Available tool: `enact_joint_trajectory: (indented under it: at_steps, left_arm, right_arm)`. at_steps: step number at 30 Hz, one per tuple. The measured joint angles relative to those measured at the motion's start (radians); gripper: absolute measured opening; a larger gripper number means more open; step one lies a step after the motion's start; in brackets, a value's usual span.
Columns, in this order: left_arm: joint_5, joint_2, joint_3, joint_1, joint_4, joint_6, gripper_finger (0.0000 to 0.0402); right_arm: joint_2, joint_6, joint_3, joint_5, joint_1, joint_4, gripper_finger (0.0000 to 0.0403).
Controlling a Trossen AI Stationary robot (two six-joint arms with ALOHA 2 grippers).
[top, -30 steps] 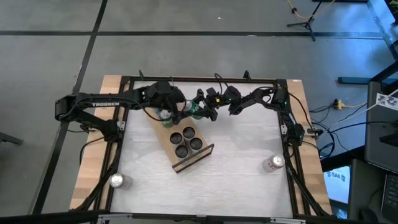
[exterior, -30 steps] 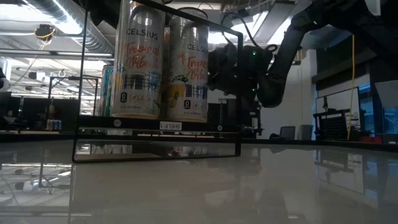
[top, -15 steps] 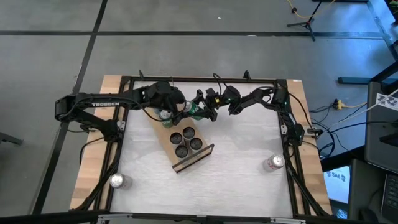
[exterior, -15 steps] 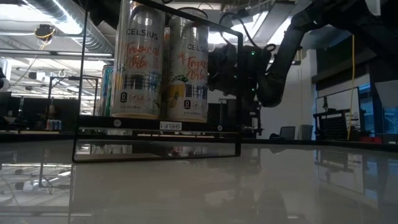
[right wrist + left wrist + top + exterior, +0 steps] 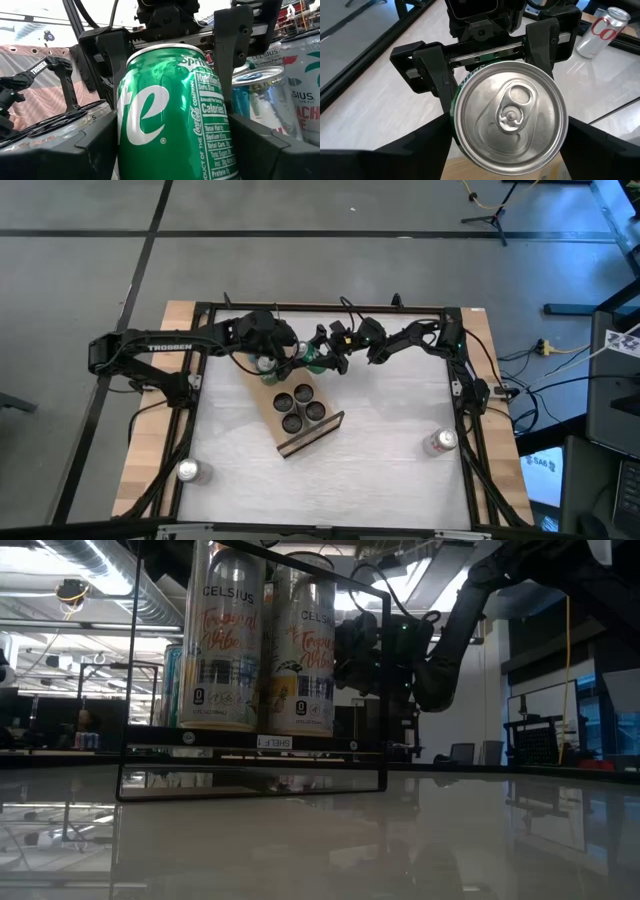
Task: Place canned beverage on shelf
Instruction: Put the green soda can on the shelf aligned with the other green soda can
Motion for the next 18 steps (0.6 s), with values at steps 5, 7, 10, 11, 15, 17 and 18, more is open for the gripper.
enact_joint_trajectory:
  at_steps: [5, 7, 10, 11, 15, 17, 18]
  left_arm:
    - [0.002, 0.000, 0.000, 0.000, 0.001, 0.016, 0.0306]
    - [0.007, 0.001, 0.000, 0.000, 0.001, 0.017, 0.0306]
    - [0.030, 0.001, 0.000, 0.000, 0.002, 0.017, 0.0306]
    - [0.036, 0.002, 0.000, 0.000, 0.002, 0.016, 0.0306]
    - [0.042, 0.003, 0.000, 0.000, -0.006, 0.016, 0.0301]
    - [0.042, 0.003, 0.000, 0.000, -0.016, 0.014, 0.0295]
    - [0.042, 0.004, 0.000, 0.000, -0.021, 0.013, 0.0293]
  right_arm:
    - [0.000, -0.008, 0.000, 0.002, 0.001, -0.004, 0.0310]
    - [0.000, -0.009, 0.000, 0.001, 0.002, -0.006, 0.0320]
    - [0.000, -0.010, 0.001, -0.002, 0.004, -0.010, 0.0336]
    - [0.000, -0.011, 0.001, -0.004, 0.005, -0.015, 0.0340]
    - [0.000, -0.018, 0.003, -0.021, 0.005, -0.040, 0.0347]
    - [0.000, -0.021, 0.005, -0.028, 0.005, -0.061, 0.0346]
    - [0.000, -0.021, 0.005, -0.030, 0.005, -0.064, 0.0345]
